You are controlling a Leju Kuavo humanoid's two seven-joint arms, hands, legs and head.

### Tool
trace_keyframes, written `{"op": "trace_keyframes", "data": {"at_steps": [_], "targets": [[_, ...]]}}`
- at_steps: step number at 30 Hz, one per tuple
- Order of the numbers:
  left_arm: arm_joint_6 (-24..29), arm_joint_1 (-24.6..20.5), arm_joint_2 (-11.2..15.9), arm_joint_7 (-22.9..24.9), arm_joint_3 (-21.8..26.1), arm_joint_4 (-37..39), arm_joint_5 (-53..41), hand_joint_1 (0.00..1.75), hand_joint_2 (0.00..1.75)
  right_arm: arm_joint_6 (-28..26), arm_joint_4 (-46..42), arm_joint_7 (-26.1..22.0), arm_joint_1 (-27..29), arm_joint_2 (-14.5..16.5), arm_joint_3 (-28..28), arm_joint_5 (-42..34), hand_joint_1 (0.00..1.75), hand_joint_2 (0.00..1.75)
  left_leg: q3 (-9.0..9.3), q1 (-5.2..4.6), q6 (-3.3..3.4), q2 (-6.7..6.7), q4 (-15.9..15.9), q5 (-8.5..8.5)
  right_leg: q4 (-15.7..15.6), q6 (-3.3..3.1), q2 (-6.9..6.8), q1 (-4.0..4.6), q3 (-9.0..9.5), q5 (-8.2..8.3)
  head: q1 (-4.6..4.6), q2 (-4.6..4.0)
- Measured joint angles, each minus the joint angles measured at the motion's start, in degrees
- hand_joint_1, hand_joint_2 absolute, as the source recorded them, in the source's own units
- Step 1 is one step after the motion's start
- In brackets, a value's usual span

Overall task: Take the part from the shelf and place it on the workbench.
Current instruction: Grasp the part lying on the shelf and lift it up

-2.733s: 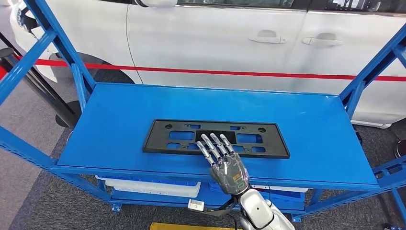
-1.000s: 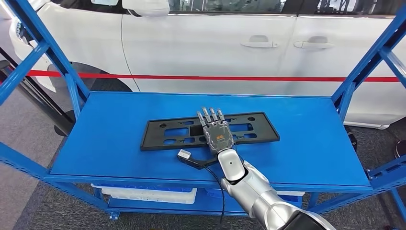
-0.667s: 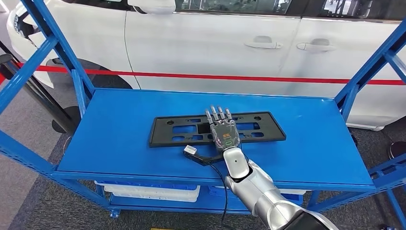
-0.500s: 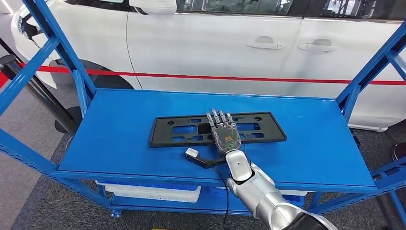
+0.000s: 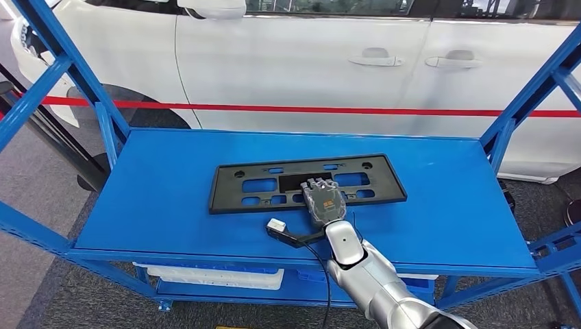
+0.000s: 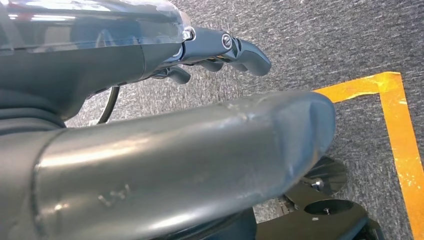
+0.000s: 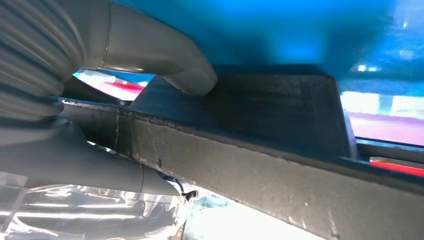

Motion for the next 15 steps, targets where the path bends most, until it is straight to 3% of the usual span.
{"op": "trace_keyframes", "data": {"at_steps": [8,12,15], "targets": [[-0.6,0.0,0.0,-0.4,0.2,0.0,-0.5,0.0,0.0,-0.3,-4.3,-1.6,1.6,-1.2,-1.6,-2.5,1.75,1.75,-0.2,0.0,0.0,-0.04,0.0,-0.01,0.0,-0.01,-0.02,-0.07,-0.17,-0.01,0.01,0.0],[-2.1,0.0,0.0,-2.6,0.3,0.0,-0.7,0.0,0.0,1.5,-9.7,-10.2,0.9,-2.4,-3.4,-16.5,1.75,1.75,-0.37,0.0,0.0,-0.05,0.0,0.01,0.0,0.04,0.0,-0.1,-0.33,0.05,0.01,-0.01],[-3.0,0.0,0.0,-5.1,0.6,0.0,-0.6,0.0,1.31,6.1,-15.7,-18.7,-1.3,-3.2,-5.3,-33.4,1.75,1.75,-0.39,-0.01,0.01,-0.03,0.0,0.01,0.0,0.04,0.02,-0.1,-0.39,0.08,0.01,0.01]]}}
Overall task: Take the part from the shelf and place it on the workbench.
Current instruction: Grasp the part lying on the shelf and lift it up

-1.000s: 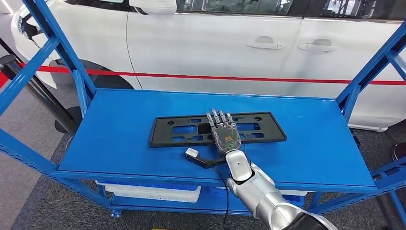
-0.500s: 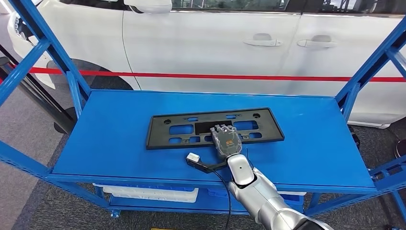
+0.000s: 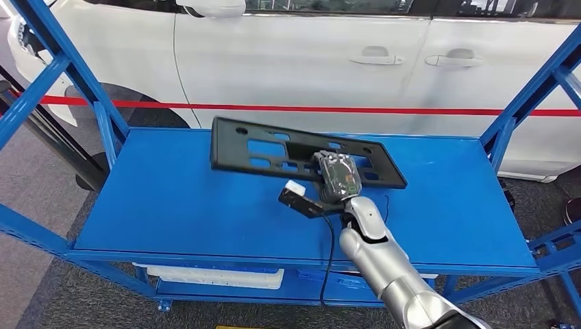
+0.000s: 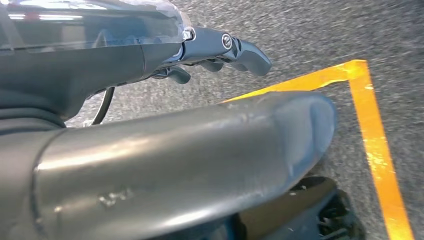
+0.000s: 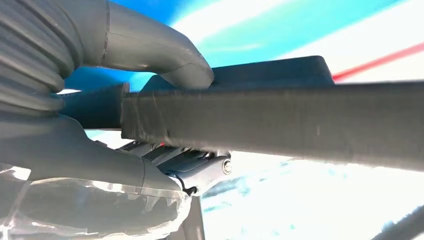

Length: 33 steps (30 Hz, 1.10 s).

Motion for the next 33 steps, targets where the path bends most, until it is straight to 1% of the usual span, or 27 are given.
{"op": "trace_keyframes", "data": {"at_steps": [1,4,7,10,13,15,19,21,24,29,33], "targets": [[-0.1,0.0,0.0,-0.6,0.2,0.0,0.1,0.0,1.75,1.7,-2.2,-1.8,-0.9,-0.3,-0.5,-5.2,1.75,1.75,-0.03,0.0,0.01,-0.01,0.0,0.01,0.0,0.0,-0.01,0.0,-0.02,0.0,0.01,-0.01],[-0.1,0.0,0.0,-1.6,1.0,0.0,0.2,0.0,1.75,6.2,-9.6,-5.1,-4.3,-1.5,-2.0,-20.5,1.75,1.75,-0.24,-0.01,0.03,-0.07,0.0,0.09,0.0,0.01,-0.11,-0.01,-0.21,0.04,0.0,-0.02],[0.1,0.1,-0.1,-2.5,1.6,0.0,0.1,0.0,1.75,9.7,-16.8,-5.3,-8.8,-3.5,-2.9,-32.3,1.75,1.75,-0.39,-0.02,0.02,-0.09,0.1,0.12,0.1,0.02,-0.14,0.0,-0.37,0.06,0.0,-0.02],[0.7,0.1,-0.1,-4.2,2.1,0.0,0.1,0.0,1.75,11.7,-21.8,-4.9,-11.5,-5.3,-3.5,-38.3,1.75,1.75,-0.4,-0.01,0.01,-0.1,0.1,0.1,0.1,0.01,-0.14,0.01,-0.37,0.05,0.0,-0.02],[1.2,0.1,-0.3,-5.8,2.5,0.0,0.1,0.0,1.75,12.1,-25.1,-5.3,-11.9,-6.8,-3.8,-40.8,1.75,1.75,-0.42,-0.01,0.0,-0.11,0.1,0.08,0.1,-0.01,-0.16,0.01,-0.39,0.03,-0.01,-0.01],[0.8,0.1,-0.4,-8.5,2.6,0.0,0.2,0.0,1.75,11.9,-26.6,-5.9,-12.0,-7.8,-3.8,-41.9,1.75,1.75,-0.43,-0.01,0.0,-0.11,0.1,0.08,0.1,-0.02,-0.16,0.01,-0.41,0.01,-0.01,-0.02],[-0.9,-0.1,-0.9,-19.0,2.7,0.0,-0.4,0.0,0.0,11.3,-29.4,-7.4,-11.1,-9.8,-3.9,-44.5,1.75,1.75,-0.43,-0.01,0.0,-0.15,0.1,0.07,0.1,-0.02,-0.19,0.01,-0.41,0.01,-0.01,0.0],[-1.1,-0.3,-1.3,-22.0,2.6,0.0,-0.4,0.0,0.0,11.2,-30.6,-7.8,-10.2,-10.7,-3.9,-45.1,1.75,1.75,-0.43,-0.01,0.0,-0.18,0.1,0.08,0.1,-0.02,-0.2,0.01,-0.41,0.01,0.0,0.0],[-1.9,-0.7,-1.7,-23.1,2.8,0.0,0.9,0.0,0.0,11.1,-32.7,-8.7,-8.5,-11.6,-4.0,-45.6,1.75,1.75,-0.43,-0.02,0.0,-0.19,0.1,0.08,0.1,-0.02,-0.19,0.01,-0.41,0.01,0.0,0.0],[-5.6,-1.3,-2.1,-21.7,4.2,0.0,3.0,0.0,0.0,12.3,-36.8,-9.8,-5.7,-12.0,-3.9,-47.1,1.75,1.75,-0.43,-0.01,-0.01,-0.2,0.1,0.07,0.1,-0.03,-0.19,0.05,-0.42,0.01,-0.01,-0.01],[-6.9,-1.1,-2.1,-19.8,5.4,0.0,3.9,0.0,0.0,13.2,-40.0,-10.2,-4.3,-12.0,-3.5,-48.3,1.75,1.75,-0.45,-0.01,-0.01,-0.2,0.0,0.07,0.1,-0.05,-0.2,0.07,-0.43,-0.01,-0.01,-0.01]]}}
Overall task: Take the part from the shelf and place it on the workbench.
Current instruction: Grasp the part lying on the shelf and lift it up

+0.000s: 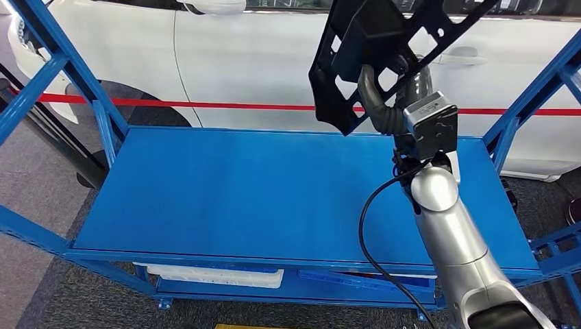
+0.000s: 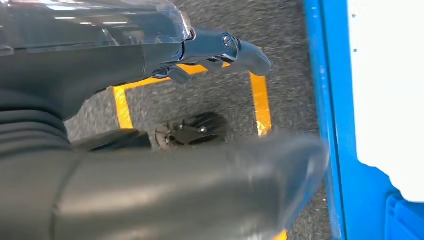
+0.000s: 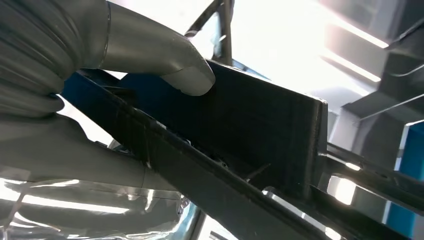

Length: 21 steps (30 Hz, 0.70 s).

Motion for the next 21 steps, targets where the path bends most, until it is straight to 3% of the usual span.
{"op": "trace_keyframes", "data": {"at_steps": [21], "targets": [[-1.7,0.1,0.0,-0.4,3.4,0.0,1.6,0.0,0.0,-0.7,-6.1,-2.0,5.4,0.2,2.7,-2.4,1.75,1.75,-0.02,0.0,0.0,-0.01,0.0,0.0,0.0,0.0,-0.04,-0.02,0.01,0.0,0.01,-0.01]]}}
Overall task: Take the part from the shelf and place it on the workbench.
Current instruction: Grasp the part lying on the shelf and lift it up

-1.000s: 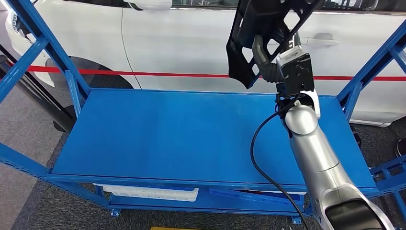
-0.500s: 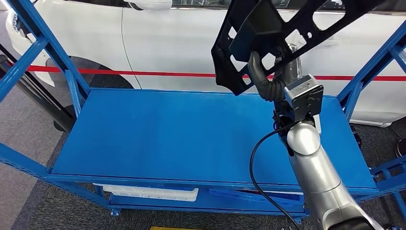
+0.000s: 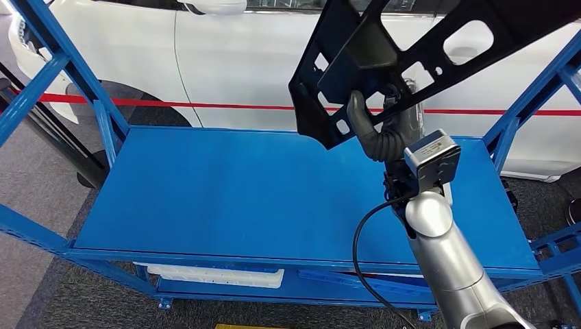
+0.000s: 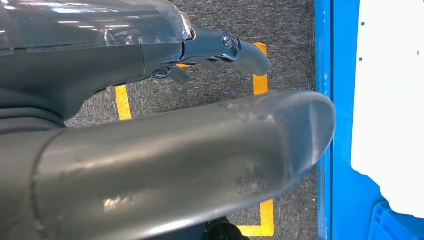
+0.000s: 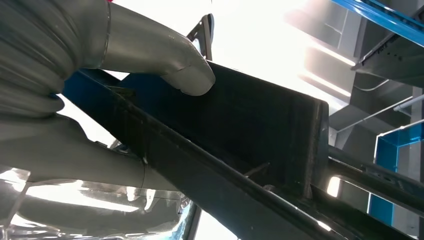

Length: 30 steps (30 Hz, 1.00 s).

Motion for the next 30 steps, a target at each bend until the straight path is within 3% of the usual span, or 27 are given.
{"op": "trace_keyframes", "data": {"at_steps": [7,11,13,14,16,17,18,19,20,22,24,27,28,30], "targets": [[-1.7,0.0,0.1,0.2,1.2,0.0,1.3,0.0,0.0,-1.1,-0.4,-1.3,2.2,0.0,0.0,-0.6,1.75,1.75,-0.03,-0.05,0.06,-0.01,0.1,-0.06,-0.1,0.04,-0.01,-0.11,0.01,0.03,-0.01,0.01],[-2.1,0.0,0.4,1.0,2.0,0.0,1.3,0.0,0.0,-1.1,-0.9,-2.3,3.2,0.3,0.0,-1.4,1.75,1.75,-0.02,-0.1,0.9,-0.02,0.0,0.18,-0.4,0.52,-0.05,-0.36,0.1,0.3,-0.05,0.01],[-1.9,0.0,0.4,1.2,2.2,0.0,1.0,0.0,0.0,-1.1,-1.5,-2.5,3.4,0.4,0.0,-1.5,1.75,1.75,0.46,0.25,1.31,0.13,-1.3,1.13,0.6,0.84,-0.03,-0.24,-0.28,-0.77,0.03,0.0],[-1.8,0.0,0.4,1.2,2.2,0.0,0.8,0.0,0.0,-1.1,-1.8,-2.6,3.5,0.4,0.0,-1.5,1.75,1.75,0.65,0.46,1.49,0.22,-1.9,1.55,2.5,0.96,0.0,-0.23,-1.09,-2.27,0.08,0.0],[-1.6,0.0,0.4,1.4,2.2,0.0,0.6,0.0,0.0,-1.1,-2.1,-2.8,3.9,0.4,0.0,-1.6,1.75,1.75,0.57,0.57,1.63,0.31,-2.2,1.82,9.6,1.26,0.01,-0.53,-4.14,-6.26,0.17,0.01],[-1.4,0.0,0.4,1.5,2.2,0.0,0.6,0.0,0.0,-1.1,-2.2,-2.8,4.2,0.4,0.0,-1.6,1.75,1.75,0.42,0.61,1.61,0.3,-2.1,1.83,13.0,1.47,0.0,-0.76,-5.67,-7.55,0.18,0.01],[-1.2,0.1,0.4,1.6,2.2,0.0,0.5,0.0,0.0,-1.1,-2.2,-2.8,4.5,0.4,0.0,-1.6,1.75,1.75,0.27,0.69,1.53,0.27,-1.9,1.82,15.1,1.7,-0.03,-1.03,-6.56,-7.79,0.2,0.01],[-1.0,0.1,0.4,1.8,2.2,0.0,0.3,0.0,0.0,-1.1,-2.2,-2.8,4.7,0.4,0.0,-1.6,1.75,1.75,0.12,0.83,1.37,0.23,-1.7,1.78,15.0,1.95,-0.05,-1.32,-6.45,-6.91,0.21,0.0],[-0.8,0.1,0.4,1.9,2.2,0.0,0.1,0.0,0.0,-1.1,-2.3,-2.8,4.9,0.4,0.0,-1.6,1.75,1.75,-0.07,1.06,1.06,0.18,-1.3,1.66,12.7,2.24,-0.08,-1.64,-5.26,-5.09,0.2,0.0],[-0.4,0.2,0.5,2.1,2.2,0.0,-0.1,0.0,0.0,-1.2,-2.4,-2.8,5.1,0.4,0.0,-1.6,1.75,1.75,-0.74,1.42,0.08,0.09,-0.1,1.17,5.7,2.73,0.01,-2.01,-1.71,-1.9,0.34,0.0],[-0.3,0.2,0.6,2.3,2.2,0.0,-0.3,0.0,0.0,-1.3,-2.6,-2.9,5.2,0.5,0.0,-1.6,1.75,1.75,-1.57,1.35,-0.92,-0.06,1.1,0.91,2.5,2.14,0.4,-1.95,-0.31,-1.12,0.47,0.01],[-0.3,0.4,0.7,2.6,2.2,0.0,-0.8,0.0,0.0,-1.4,-2.6,-2.9,5.5,0.5,0.0,-1.7,1.75,1.75,-2.46,1.35,-1.97,-0.19,1.9,0.95,3.0,0.24,0.56,-1.76,-1.45,-1.09,0.32,0.02],[-0.4,0.4,0.8,2.7,2.2,0.0,-1.0,0.0,0.0,-1.5,-2.6,-2.9,5.5,0.6,0.0,-1.8,1.75,1.75,-2.92,1.44,-2.17,-0.1,2.7,0.01,3.1,-0.31,0.46,-1.69,-1.85,-0.81,0.24,0.02],[-0.4,0.5,0.8,2.7,2.2,0.0,-1.2,0.0,0.0,-1.6,-2.6,-2.9,5.5,0.7,0.0,-1.8,1.75,1.75,-4.65,1.49,-2.29,0.06,7.4,-4.05,3.1,-1.32,0.22,-1.51,-2.64,-0.14,0.02,0.01]]}}
